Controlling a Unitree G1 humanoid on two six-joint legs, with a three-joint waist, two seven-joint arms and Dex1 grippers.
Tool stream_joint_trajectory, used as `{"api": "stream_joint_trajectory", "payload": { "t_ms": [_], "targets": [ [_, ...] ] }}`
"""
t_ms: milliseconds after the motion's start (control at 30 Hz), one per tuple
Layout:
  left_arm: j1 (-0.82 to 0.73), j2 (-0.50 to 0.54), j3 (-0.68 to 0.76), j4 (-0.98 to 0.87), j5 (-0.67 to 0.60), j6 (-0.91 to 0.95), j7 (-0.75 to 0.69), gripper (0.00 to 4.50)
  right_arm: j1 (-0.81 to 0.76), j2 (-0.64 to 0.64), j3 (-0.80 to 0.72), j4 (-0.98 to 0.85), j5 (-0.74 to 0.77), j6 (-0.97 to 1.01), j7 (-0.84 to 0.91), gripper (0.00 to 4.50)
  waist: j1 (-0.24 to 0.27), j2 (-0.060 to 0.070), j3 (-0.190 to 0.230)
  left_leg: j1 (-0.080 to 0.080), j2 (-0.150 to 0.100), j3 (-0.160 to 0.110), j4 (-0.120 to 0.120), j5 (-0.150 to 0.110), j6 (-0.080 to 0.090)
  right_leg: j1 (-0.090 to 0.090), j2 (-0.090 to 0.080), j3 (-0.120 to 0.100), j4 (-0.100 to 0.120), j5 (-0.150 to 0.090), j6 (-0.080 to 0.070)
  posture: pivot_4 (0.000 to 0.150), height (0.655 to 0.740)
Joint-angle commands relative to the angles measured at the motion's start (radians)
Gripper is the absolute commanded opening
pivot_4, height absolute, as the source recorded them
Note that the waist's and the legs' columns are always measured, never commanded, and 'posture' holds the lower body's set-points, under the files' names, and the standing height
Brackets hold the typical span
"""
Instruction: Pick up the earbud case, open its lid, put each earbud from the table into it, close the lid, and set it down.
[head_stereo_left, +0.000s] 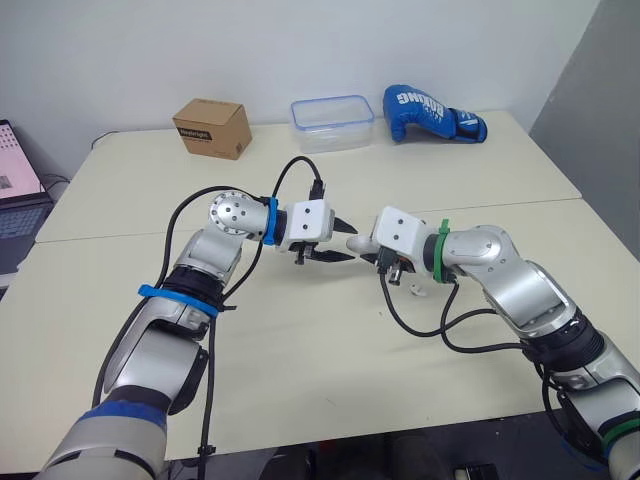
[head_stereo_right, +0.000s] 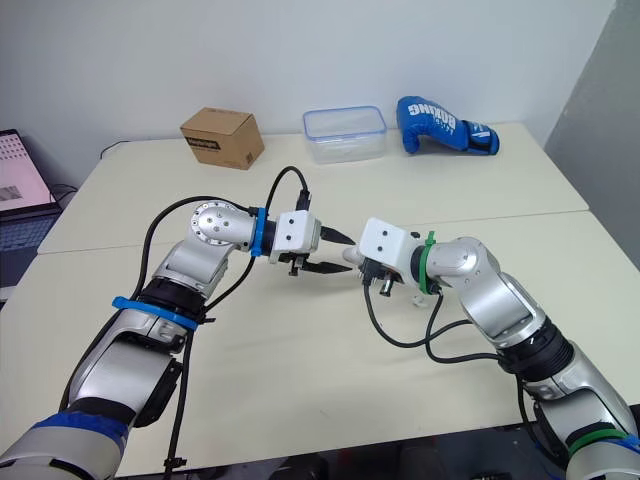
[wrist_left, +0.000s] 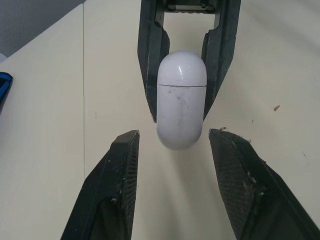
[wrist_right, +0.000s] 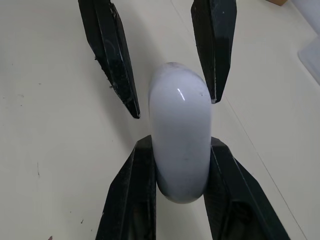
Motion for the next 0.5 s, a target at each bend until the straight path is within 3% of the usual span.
{"api": "stream_joint_trajectory", "payload": {
  "t_ms": [33, 233, 367, 500],
  "targets": [
    [-0.038, -0.016, 0.019, 0.01, 0.012, -0.029, 0.003, 2.27, -0.04, 0.002, -0.002, -0.037, -0.04, -0.009, 0.016, 0.84, 0.003, 0.0, 0.0, 0.0, 0.0, 0.0, 0.0, 0.0, 0.0, 0.0, 0.0, 0.0, 0.0, 0.0, 0.0, 0.15, 0.74],
    [-0.044, -0.036, 0.025, 0.017, 0.013, -0.036, -0.004, 2.27, -0.047, 0.021, -0.002, -0.031, -0.063, -0.002, 0.033, 0.84, 0.007, 0.0, 0.0, 0.0, 0.0, 0.0, 0.0, 0.0, 0.0, 0.0, 0.0, 0.0, 0.0, 0.0, 0.0, 0.15, 0.74],
    [-0.047, -0.043, 0.027, 0.023, 0.014, -0.043, -0.009, 1.57, -0.044, 0.037, -0.007, -0.021, -0.077, -0.001, 0.04, 0.84, 0.007, 0.0, 0.0, 0.0, 0.0, 0.0, 0.0, 0.0, 0.0, 0.0, 0.0, 0.0, 0.0, 0.0, 0.0, 0.15, 0.74],
    [-0.049, -0.045, 0.029, 0.021, 0.013, -0.045, -0.015, 1.57, -0.039, 0.038, -0.012, -0.019, -0.081, 0.0, 0.047, 0.84, 0.008, 0.0, 0.0, 0.0, 0.0, 0.0, 0.0, 0.0, 0.0, 0.0, 0.0, 0.0, 0.0, 0.0, 0.0, 0.15, 0.74]
  ]
}}
